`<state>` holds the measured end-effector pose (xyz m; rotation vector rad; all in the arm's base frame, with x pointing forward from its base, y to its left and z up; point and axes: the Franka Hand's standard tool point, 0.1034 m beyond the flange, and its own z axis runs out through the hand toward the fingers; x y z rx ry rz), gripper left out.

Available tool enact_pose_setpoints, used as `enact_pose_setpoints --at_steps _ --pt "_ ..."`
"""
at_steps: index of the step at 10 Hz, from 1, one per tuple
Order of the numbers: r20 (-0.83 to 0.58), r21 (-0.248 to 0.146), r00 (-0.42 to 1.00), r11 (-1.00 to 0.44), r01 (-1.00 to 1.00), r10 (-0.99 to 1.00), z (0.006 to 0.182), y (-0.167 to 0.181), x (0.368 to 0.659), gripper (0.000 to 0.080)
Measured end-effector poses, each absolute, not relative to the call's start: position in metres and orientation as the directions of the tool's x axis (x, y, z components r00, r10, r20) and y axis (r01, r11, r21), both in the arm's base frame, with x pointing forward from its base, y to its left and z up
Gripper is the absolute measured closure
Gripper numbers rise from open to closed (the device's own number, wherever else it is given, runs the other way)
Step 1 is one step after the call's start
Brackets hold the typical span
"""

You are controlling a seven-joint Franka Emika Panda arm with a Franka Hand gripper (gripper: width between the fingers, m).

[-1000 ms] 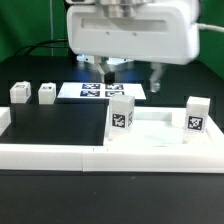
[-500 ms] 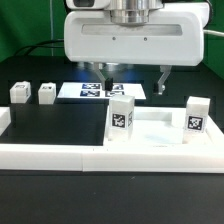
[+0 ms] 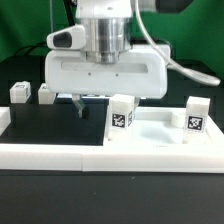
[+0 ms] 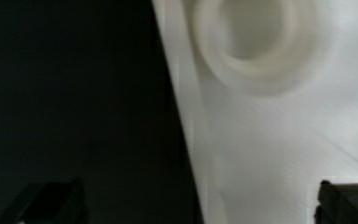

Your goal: Assemble square table

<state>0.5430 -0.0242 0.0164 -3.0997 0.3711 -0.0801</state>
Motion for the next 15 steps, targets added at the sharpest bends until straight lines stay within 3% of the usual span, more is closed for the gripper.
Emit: enact_pose_setpoints --at_steps 4,6,7,8,9,12,15 --pt "0.039 -0.02 0.967 -0.968 -0.249 -0.25 0.008 -0.02 0.542 0.015" --pt "0.039 -0.02 0.967 -0.968 -0.25 -0.25 0.008 -0.02 0.541 0.0404" --pt "0.039 -0.02 0.967 -0.968 -0.25 -0.251 0.008 -0.021 0.541 0.0404" --pt "0.039 -0.02 0.967 -0.968 -0.25 -0.251 0.008 -0.021 0.541 0.0604" --pt "0.037 -0.018 0.97 -0.971 -0.239 -0.24 0.008 -0.02 0.541 0.0721" --pt "0.034 -0.011 0.984 -0.984 -0.176 -0.177 0.008 -0.021 0.54 0.0728" --pt "0.028 0.024 0.99 -0.99 0.137 0.138 0.013 -0.033 0.54 0.0737"
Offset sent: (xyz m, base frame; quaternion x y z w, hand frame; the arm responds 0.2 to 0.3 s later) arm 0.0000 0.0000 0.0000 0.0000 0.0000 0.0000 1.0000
